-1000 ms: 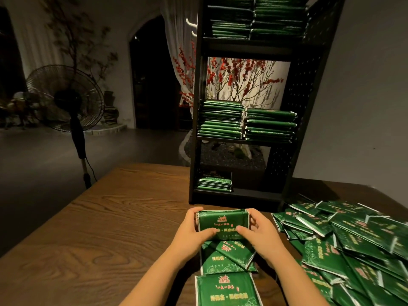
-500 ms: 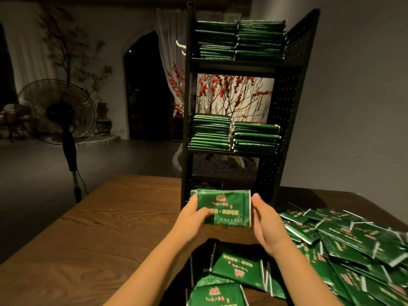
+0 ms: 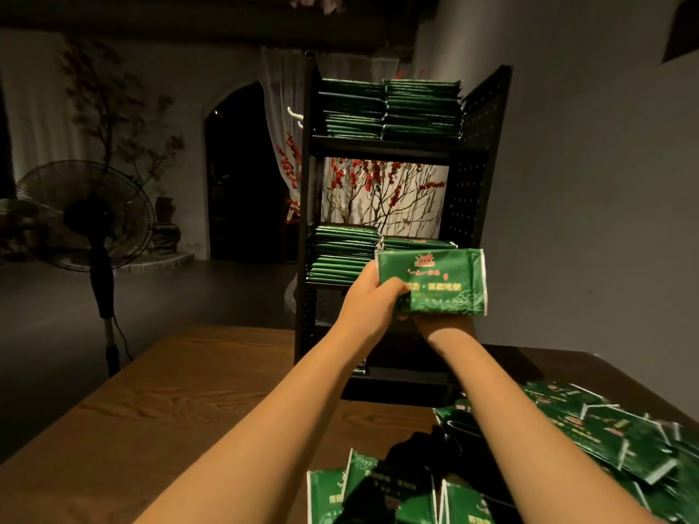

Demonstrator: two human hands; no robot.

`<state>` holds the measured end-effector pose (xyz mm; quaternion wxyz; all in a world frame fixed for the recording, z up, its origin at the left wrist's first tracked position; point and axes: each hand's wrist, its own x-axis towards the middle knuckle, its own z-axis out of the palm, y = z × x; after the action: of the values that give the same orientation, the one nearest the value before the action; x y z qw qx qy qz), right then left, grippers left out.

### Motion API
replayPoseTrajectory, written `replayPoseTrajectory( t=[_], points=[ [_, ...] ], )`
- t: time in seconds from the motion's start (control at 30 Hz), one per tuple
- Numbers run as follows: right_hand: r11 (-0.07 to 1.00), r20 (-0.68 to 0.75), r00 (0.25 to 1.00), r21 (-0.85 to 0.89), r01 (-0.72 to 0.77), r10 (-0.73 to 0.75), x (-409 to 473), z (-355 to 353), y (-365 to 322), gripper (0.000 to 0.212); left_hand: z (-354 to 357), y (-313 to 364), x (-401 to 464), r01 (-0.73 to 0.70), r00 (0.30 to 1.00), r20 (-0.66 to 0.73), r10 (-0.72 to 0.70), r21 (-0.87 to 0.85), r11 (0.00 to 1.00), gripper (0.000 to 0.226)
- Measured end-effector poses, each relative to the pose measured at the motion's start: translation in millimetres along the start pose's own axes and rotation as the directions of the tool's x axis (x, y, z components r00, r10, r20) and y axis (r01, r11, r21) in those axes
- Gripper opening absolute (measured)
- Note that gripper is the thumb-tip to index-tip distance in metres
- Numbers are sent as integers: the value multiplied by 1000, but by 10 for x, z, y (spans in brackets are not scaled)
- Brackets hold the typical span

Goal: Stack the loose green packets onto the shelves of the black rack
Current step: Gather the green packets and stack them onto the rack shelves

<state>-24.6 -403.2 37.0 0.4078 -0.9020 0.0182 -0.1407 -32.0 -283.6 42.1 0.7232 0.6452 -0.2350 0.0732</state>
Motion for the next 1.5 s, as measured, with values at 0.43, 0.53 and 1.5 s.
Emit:
replayPoseTrajectory(
  t=[0.43,0.53,1.5],
  points=[
    [979,-91,983,-146,145,-159,311,-367,-333,43,295,331,386,-92,996,-18,93,33,995,16],
    [975,-14,984,-137,176,-180,405,-438,-325,47,305,342,456,-97,995,-18,97,10,995,15],
    [926,-300,935,265,271,-188,934,-698,-169,27,284,346,1027,6,962,-273,-5,3,1000,11]
  ],
)
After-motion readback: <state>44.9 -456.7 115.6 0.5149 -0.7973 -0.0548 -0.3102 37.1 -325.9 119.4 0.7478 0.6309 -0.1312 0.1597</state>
